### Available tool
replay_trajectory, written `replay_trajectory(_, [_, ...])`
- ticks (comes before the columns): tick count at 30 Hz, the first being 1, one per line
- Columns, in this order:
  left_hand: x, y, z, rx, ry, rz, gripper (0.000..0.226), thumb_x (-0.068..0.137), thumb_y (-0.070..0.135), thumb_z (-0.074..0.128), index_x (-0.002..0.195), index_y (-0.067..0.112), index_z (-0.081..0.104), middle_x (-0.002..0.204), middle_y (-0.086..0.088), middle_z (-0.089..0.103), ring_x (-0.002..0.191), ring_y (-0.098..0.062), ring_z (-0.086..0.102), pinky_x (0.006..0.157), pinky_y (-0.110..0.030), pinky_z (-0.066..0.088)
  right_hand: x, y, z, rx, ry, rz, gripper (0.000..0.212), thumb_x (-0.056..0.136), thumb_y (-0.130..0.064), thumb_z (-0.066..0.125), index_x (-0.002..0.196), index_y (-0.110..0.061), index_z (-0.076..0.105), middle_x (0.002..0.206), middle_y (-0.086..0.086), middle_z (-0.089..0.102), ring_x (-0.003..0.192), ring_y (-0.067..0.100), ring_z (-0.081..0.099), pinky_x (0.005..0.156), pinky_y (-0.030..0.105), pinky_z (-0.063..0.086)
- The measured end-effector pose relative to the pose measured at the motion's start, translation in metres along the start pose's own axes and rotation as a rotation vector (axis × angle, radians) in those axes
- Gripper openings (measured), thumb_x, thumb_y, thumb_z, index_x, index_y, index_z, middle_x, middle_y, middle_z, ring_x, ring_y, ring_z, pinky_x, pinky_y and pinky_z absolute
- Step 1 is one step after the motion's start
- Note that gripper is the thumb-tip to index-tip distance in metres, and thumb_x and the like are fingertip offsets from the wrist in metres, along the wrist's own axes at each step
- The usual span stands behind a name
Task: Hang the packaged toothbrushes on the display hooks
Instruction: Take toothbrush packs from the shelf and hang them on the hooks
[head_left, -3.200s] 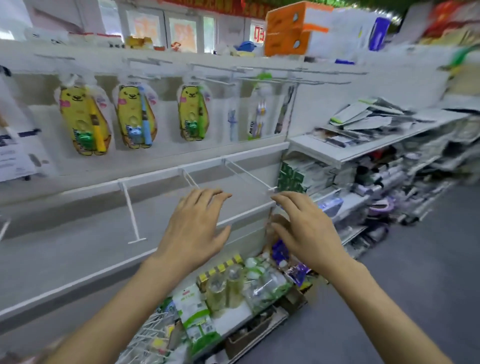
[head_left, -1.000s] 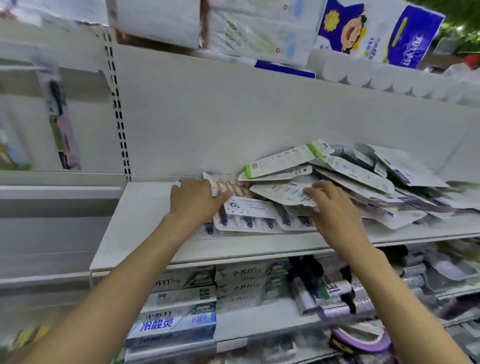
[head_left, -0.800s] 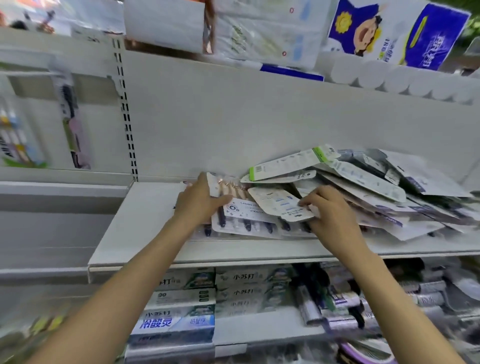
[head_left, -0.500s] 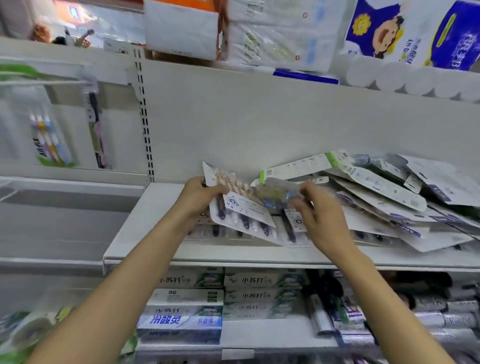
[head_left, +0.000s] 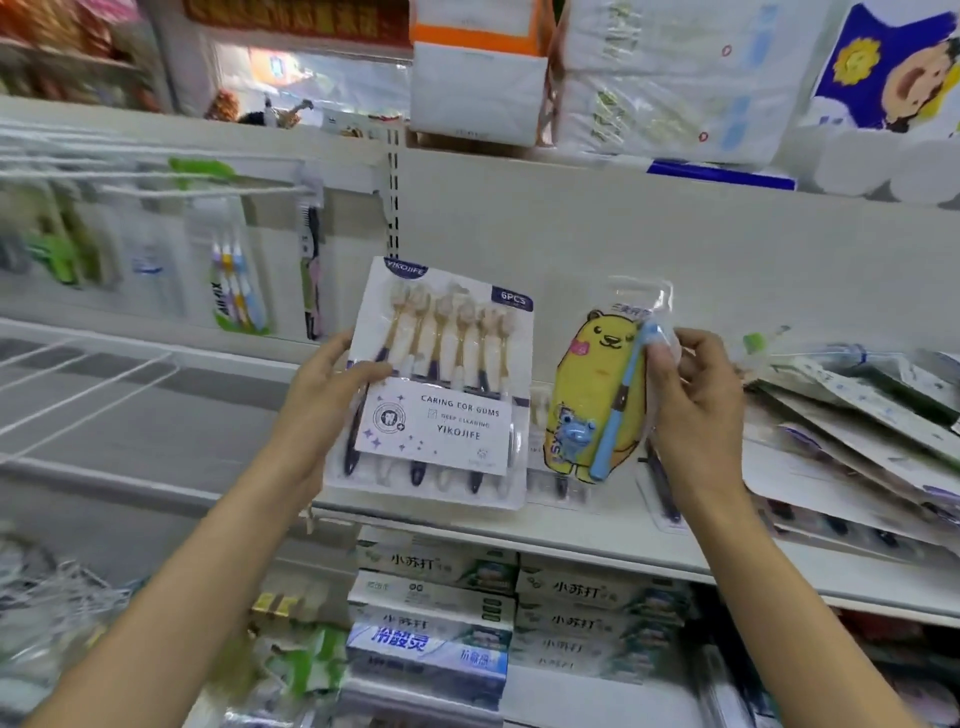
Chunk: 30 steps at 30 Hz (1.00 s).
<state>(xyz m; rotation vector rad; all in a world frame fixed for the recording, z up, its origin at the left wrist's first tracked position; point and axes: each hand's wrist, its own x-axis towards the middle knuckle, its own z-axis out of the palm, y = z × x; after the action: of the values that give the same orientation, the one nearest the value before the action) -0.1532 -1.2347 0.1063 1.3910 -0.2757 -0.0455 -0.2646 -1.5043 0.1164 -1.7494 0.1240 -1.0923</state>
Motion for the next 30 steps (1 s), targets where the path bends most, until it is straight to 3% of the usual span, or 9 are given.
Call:
replay_trajectory(3, [-0.015,-0.005,-0.036,-0.078,0.066,-0.058,0.027,0.09,0.008,0.065,0.113,0.021,0.069,0.101,-0.008,0.077,0.082,-0.022,0.075,0.069,-0.035,0.061,-0.004,-0.007,0.031,-0.001,-0.082,-0.008,0.014,0.101,-0.031,0.055,0.108,-0.02,0.061,0.097,-0.002,0.073,0.085,0.009,0.072,0.067,0.028,0.058])
replay_trajectory(7, [-0.031,-0.004,-0.099,-0.151,0.062,-0.092,0.038,0.081,0.008,0.073,0.118,0.017,0.066,0.106,-0.018,0.075,0.086,-0.032,0.074,0.073,-0.043,0.062,-0.015,-0.019,0.083,0.049,-0.208,0.0,0.006,0.099,-0.023,0.06,0.103,-0.023,0.064,0.084,-0.012,0.076,0.075,-0.001,0.071,0.059,0.014,0.052])
replay_trajectory(10, [-0.041,-0.001,-0.156,-0.084,0.045,-0.089,0.076,0.058,0.022,0.088,0.128,0.023,0.06,0.109,-0.019,0.074,0.089,-0.034,0.074,0.084,-0.051,0.056,-0.026,-0.03,0.125,0.106,-0.277,0.018,0.007,0.095,-0.017,0.064,0.101,-0.019,0.067,0.077,-0.014,0.076,0.067,0.001,0.071,0.057,0.015,0.053])
replay_trajectory(12, [-0.047,-0.001,-0.195,-0.083,0.09,-0.092,0.086,0.049,0.025,0.088,0.13,0.023,0.059,0.11,-0.018,0.074,0.09,-0.035,0.073,0.088,-0.053,0.054,-0.036,-0.041,0.156,0.134,-0.32,0.025,0.008,0.094,-0.016,0.065,0.102,-0.017,0.068,0.075,-0.01,0.077,0.065,0.003,0.071,0.058,0.018,0.055])
replay_trajectory(17, [-0.063,0.007,-0.288,-0.092,0.209,-0.107,0.095,0.034,0.03,0.096,0.122,0.016,0.064,0.105,-0.018,0.075,0.088,-0.035,0.074,0.072,-0.042,0.061,-0.069,-0.074,0.244,0.206,-0.445,0.072,0.014,0.092,-0.016,0.067,0.106,-0.014,0.067,0.083,0.001,0.079,0.076,0.016,0.075,0.065,0.028,0.06])
replay_trajectory(21, [-0.077,0.017,-0.366,-0.116,0.278,-0.06,0.057,0.051,0.024,0.09,0.106,0.015,0.075,0.105,-0.017,0.076,0.089,-0.034,0.075,0.069,-0.039,0.062,-0.105,-0.103,0.321,0.25,-0.528,0.092,0.017,0.092,-0.011,0.067,0.109,-0.01,0.065,0.09,-0.001,0.079,0.081,0.015,0.076,0.066,0.025,0.061])
replay_trajectory(25, [-0.096,0.031,-0.445,-0.088,0.372,-0.039,0.051,0.06,0.019,0.091,0.108,0.011,0.074,0.105,-0.018,0.075,0.095,-0.036,0.073,0.086,-0.045,0.056,-0.145,-0.132,0.391,0.29,-0.564,0.089,0.015,0.094,-0.008,0.065,0.107,-0.016,0.065,0.089,-0.009,0.078,0.08,0.006,0.074,0.063,0.018,0.056])
replay_trajectory(27, [-0.107,0.041,-0.486,-0.103,0.422,-0.037,0.05,0.059,0.022,0.091,0.105,0.011,0.075,0.103,-0.019,0.076,0.093,-0.038,0.073,0.083,-0.046,0.059,-0.164,-0.149,0.428,0.305,-0.59,0.068,0.016,0.094,-0.005,0.064,0.104,-0.017,0.066,0.089,-0.01,0.078,0.081,0.004,0.073,0.063,0.014,0.053])
replay_trajectory(30, [-0.119,0.05,-0.526,-0.099,0.488,-0.031,0.035,0.078,0.012,0.08,0.111,0.007,0.071,0.103,-0.021,0.075,0.092,-0.04,0.073,0.081,-0.047,0.06,-0.182,-0.169,0.467,0.342,-0.613,0.051,0.018,0.093,-0.003,0.065,0.104,-0.017,0.067,0.092,-0.007,0.078,0.085,0.007,0.073,0.067,0.015,0.055])
